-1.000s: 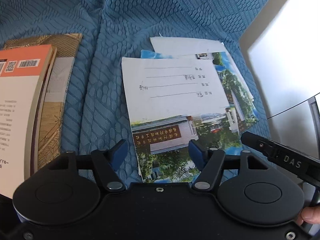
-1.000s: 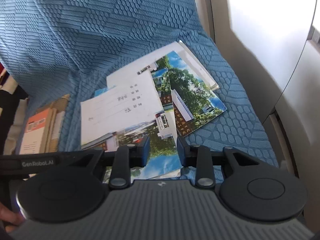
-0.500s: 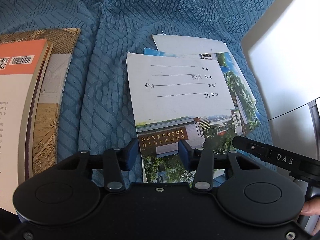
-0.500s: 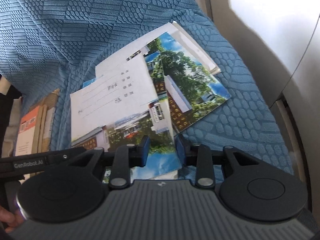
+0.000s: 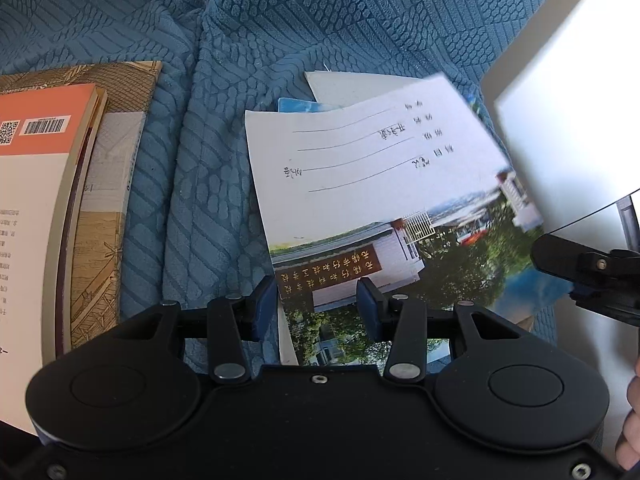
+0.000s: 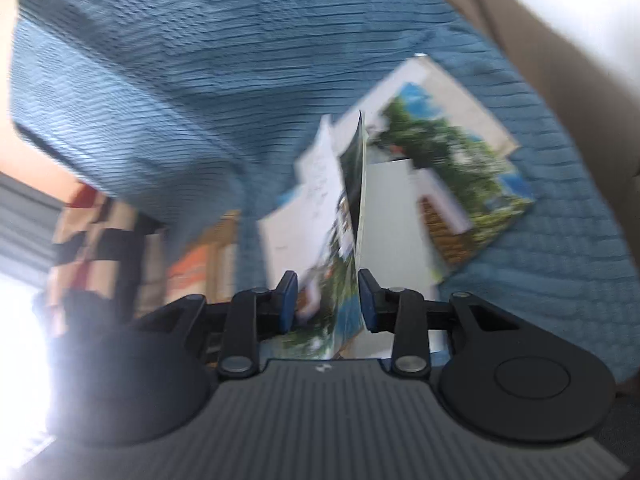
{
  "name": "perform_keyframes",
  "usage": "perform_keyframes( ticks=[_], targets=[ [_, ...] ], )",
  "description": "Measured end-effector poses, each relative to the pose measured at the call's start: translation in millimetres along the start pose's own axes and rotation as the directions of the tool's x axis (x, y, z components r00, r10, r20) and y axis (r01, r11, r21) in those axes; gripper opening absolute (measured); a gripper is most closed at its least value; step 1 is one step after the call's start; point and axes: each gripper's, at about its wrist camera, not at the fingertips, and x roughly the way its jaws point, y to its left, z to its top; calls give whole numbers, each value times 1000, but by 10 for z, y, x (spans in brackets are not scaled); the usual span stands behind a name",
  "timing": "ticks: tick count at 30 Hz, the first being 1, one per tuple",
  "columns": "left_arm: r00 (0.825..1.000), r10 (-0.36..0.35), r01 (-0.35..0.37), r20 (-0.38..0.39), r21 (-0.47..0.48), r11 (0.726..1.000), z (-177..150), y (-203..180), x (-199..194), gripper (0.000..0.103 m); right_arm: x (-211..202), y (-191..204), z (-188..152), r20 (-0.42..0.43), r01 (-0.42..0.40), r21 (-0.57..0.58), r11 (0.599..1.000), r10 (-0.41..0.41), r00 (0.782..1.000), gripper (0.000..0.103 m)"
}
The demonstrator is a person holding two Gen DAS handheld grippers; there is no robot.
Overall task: Organize objects
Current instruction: 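Close the right gripper on the edge of a white photo form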
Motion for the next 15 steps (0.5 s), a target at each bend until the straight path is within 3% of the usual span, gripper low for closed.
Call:
perform_keyframes(
  ticks=[3,5,11,15],
  targets=[
    [1000,-13,13,2,-4,1000,-1,20,-8,42,41,130,-47,6,-23,-24,999,23,1000,22],
    [1000,-23,23,2,-13,1000,2,42,-9,42,84,149,-65,12,-6,2,1000,6,1000,20],
    [999,-51,51,-2,-30,998,4,115,0,42,138,125,-25,75,204,3,979,-203,976,9],
    [997,-73,73,1,-43,996,-13,168,-3,42,155,276,-54,106,350,-141,926,-338,935,6]
  ],
)
